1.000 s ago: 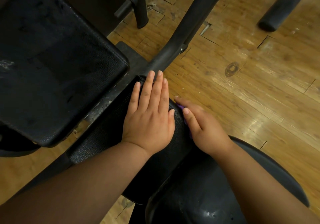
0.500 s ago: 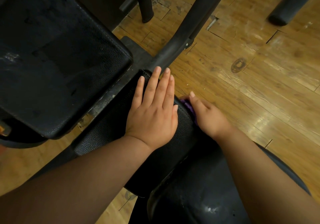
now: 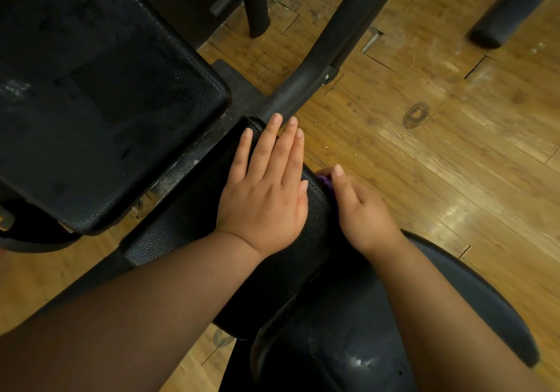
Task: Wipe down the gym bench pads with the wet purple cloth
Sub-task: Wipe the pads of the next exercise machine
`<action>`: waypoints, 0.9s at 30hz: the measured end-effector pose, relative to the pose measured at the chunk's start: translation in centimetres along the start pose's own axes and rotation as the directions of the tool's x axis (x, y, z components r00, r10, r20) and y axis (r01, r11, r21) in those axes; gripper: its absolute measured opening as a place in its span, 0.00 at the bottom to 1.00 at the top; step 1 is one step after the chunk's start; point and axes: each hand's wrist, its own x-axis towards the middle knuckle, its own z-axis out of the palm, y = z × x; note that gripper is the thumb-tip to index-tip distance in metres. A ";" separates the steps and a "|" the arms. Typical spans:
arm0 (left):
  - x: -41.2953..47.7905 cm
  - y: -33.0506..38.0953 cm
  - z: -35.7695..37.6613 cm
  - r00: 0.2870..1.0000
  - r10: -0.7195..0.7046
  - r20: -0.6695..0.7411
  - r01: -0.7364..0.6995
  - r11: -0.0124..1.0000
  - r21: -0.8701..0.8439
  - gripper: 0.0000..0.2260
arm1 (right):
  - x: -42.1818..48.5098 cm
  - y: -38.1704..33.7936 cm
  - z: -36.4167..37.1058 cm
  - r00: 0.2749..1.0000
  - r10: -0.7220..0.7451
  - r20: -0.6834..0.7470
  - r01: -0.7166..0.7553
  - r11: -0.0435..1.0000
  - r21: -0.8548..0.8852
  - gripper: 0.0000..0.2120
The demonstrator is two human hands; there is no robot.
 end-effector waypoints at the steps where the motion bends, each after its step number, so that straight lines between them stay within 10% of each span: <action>1: 0.0 0.0 0.0 1.000 0.002 0.001 -0.002 1.000 0.002 0.27 | -1.0 0.2 0.2 0.996 -0.079 -0.037 0.076 0.994 -0.073 0.28; 27: -0.8 -0.4 -0.2 0.996 0.022 -0.090 -0.034 0.990 -0.135 0.24 | -6.5 0.5 0.5 0.916 -0.346 -0.205 0.305 0.930 -0.205 0.21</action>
